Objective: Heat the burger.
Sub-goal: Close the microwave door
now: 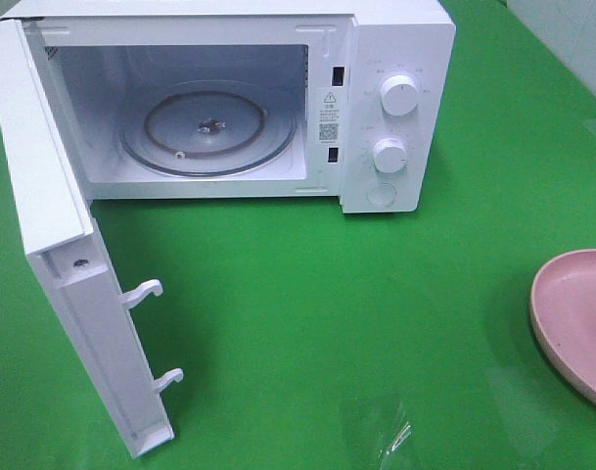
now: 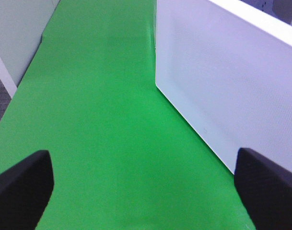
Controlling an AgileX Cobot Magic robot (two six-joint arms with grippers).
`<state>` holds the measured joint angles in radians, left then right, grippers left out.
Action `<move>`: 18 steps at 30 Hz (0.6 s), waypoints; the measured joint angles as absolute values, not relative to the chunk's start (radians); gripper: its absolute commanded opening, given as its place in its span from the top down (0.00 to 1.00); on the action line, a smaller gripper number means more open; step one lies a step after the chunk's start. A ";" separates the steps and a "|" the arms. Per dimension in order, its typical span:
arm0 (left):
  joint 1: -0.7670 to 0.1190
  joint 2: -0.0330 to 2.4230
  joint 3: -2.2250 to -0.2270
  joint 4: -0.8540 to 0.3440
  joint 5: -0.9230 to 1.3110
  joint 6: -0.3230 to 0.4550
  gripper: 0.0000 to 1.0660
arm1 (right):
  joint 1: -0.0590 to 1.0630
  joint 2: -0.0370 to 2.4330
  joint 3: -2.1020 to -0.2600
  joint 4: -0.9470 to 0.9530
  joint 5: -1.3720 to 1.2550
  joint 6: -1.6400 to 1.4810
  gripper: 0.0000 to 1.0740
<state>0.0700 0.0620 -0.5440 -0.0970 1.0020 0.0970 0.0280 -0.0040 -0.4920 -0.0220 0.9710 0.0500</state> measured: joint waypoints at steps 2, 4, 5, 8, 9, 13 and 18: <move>0.070 0.092 -0.545 -0.097 0.963 0.097 0.30 | 0.028 -0.004 -0.492 -0.022 0.971 0.050 0.29; 0.070 0.125 -0.545 -0.097 0.928 0.096 0.43 | 0.028 -0.004 -0.492 -0.022 0.971 0.050 0.29; 0.070 0.164 -0.545 -0.097 0.897 0.094 0.58 | 0.028 -0.004 -0.492 -0.022 0.971 0.050 0.29; 0.070 0.227 -0.545 -0.097 0.852 0.094 0.79 | 0.028 -0.004 -0.492 -0.022 0.971 0.050 0.29; 0.070 0.227 -0.545 -0.097 0.852 0.094 0.79 | 0.028 -0.004 -0.492 -0.022 0.971 0.050 0.29; 0.070 0.308 -0.545 -0.098 0.781 0.094 1.00 | 0.028 -0.004 -0.492 -0.022 0.971 0.050 0.29; 0.070 0.403 -0.513 -0.098 0.639 0.094 1.00 | 0.028 -0.004 -0.492 -0.022 0.971 0.050 0.29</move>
